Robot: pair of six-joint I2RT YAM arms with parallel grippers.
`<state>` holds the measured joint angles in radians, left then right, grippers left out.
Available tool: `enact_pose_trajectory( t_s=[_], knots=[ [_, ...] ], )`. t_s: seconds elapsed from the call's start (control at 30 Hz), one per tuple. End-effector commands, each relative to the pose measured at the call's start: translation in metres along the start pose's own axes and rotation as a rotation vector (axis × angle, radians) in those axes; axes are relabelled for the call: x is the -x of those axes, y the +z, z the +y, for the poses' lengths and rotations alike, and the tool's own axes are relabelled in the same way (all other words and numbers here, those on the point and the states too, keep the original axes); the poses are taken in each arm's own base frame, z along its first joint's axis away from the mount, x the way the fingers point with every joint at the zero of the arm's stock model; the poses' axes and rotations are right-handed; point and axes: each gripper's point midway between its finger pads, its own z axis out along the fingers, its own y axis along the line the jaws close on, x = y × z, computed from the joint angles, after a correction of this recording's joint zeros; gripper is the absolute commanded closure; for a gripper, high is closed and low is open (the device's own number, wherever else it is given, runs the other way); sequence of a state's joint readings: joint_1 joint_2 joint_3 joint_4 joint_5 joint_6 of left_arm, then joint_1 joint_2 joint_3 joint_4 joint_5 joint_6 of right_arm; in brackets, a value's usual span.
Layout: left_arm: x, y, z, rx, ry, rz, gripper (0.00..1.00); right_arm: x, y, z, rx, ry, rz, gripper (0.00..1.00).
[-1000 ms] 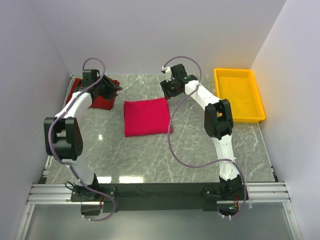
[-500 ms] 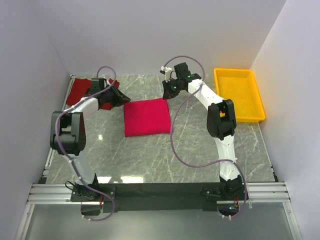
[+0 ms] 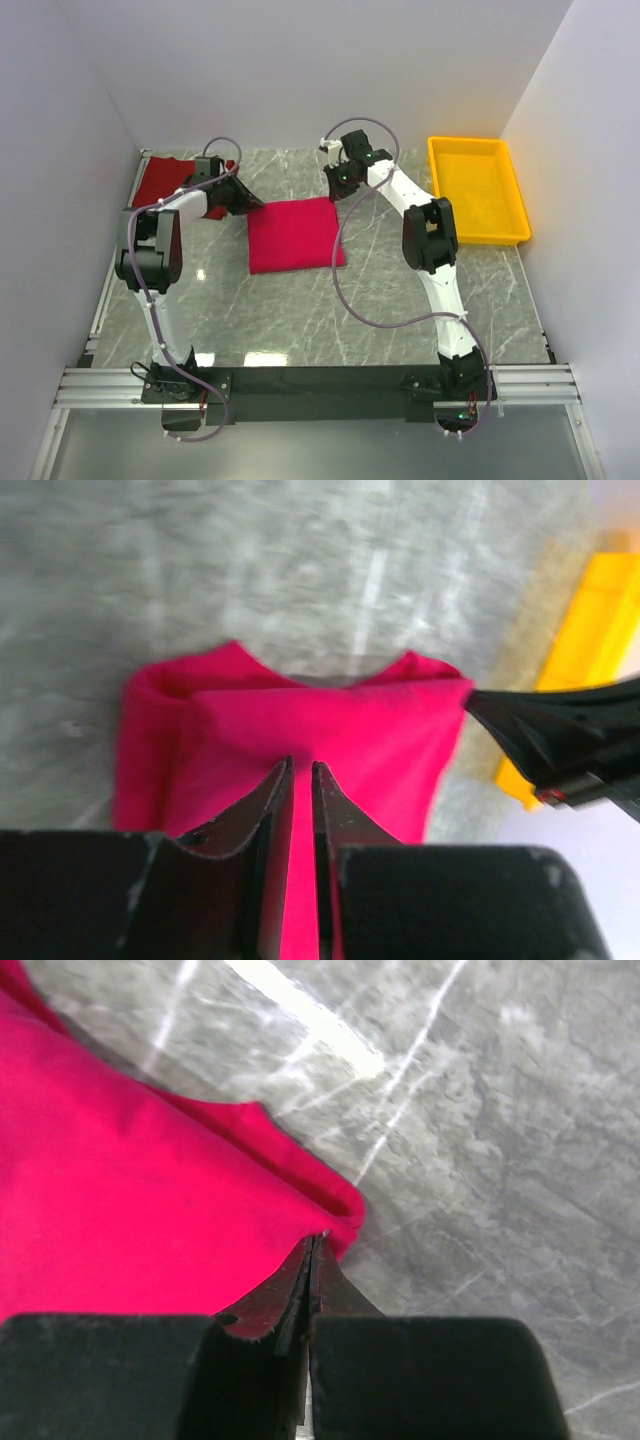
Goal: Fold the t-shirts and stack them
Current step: Fold the tshirt
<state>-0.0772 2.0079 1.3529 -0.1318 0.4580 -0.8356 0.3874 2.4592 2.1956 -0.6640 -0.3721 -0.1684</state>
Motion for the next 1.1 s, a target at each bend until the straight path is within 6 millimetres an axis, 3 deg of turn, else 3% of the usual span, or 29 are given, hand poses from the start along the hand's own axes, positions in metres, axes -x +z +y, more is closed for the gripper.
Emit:
enact_pose_trajectory(
  t_s=[0.0,0.3,0.43,0.53,0.6,0.7,0.77,0.8,0.83,0.87,0.9,0.93,0.97,1.07],
  knots=[
    [0.010,0.004,0.016,0.081,0.019,-0.042,0.82,0.014,-0.004,-0.002,-0.058,-0.007,-0.015,1.00],
    [0.016,0.015,0.055,0.236,0.001,-0.068,0.81,0.010,0.005,-0.008,-0.138,-0.009,0.005,1.00],
    [0.019,0.019,0.058,0.243,0.006,-0.072,0.76,0.004,0.012,-0.010,-0.146,0.003,0.022,1.00],
    [0.029,0.014,0.043,0.201,0.041,-0.105,0.68,0.004,0.011,-0.011,-0.147,0.006,0.021,1.00],
    [0.042,0.001,0.019,0.150,0.093,-0.152,0.64,0.010,0.005,-0.012,-0.155,0.007,0.004,0.99],
    [0.058,-0.028,-0.013,0.106,0.167,-0.215,0.59,0.023,-0.017,-0.012,-0.176,-0.039,-0.033,0.88],
    [0.064,-0.053,-0.031,0.089,0.213,-0.262,0.57,0.045,-0.050,-0.004,-0.144,-0.062,-0.104,0.79],
    [0.062,-0.061,-0.035,0.082,0.224,-0.266,0.56,0.035,-0.053,0.000,-0.114,-0.075,-0.089,0.77],
    [0.056,-0.076,-0.045,0.053,0.240,-0.272,0.55,0.048,-0.081,0.007,-0.102,-0.094,-0.140,0.75],
    [0.051,-0.083,-0.049,0.034,0.252,-0.267,0.55,0.052,-0.090,0.021,-0.035,-0.112,-0.173,0.72],
    [0.045,-0.088,-0.052,0.008,0.258,-0.261,0.55,0.035,-0.090,0.031,0.018,-0.127,-0.145,0.71],
    [0.029,-0.097,-0.052,-0.022,0.255,-0.239,0.55,0.040,-0.111,0.044,0.053,-0.150,-0.179,0.70],
    [0.014,-0.099,-0.057,-0.076,0.236,-0.190,0.56,0.032,-0.116,0.068,0.174,-0.157,-0.181,0.70],
    [-0.032,-0.101,-0.054,-0.176,0.185,-0.074,0.57,-0.005,-0.120,0.104,0.365,-0.102,-0.108,0.72]
  ],
)
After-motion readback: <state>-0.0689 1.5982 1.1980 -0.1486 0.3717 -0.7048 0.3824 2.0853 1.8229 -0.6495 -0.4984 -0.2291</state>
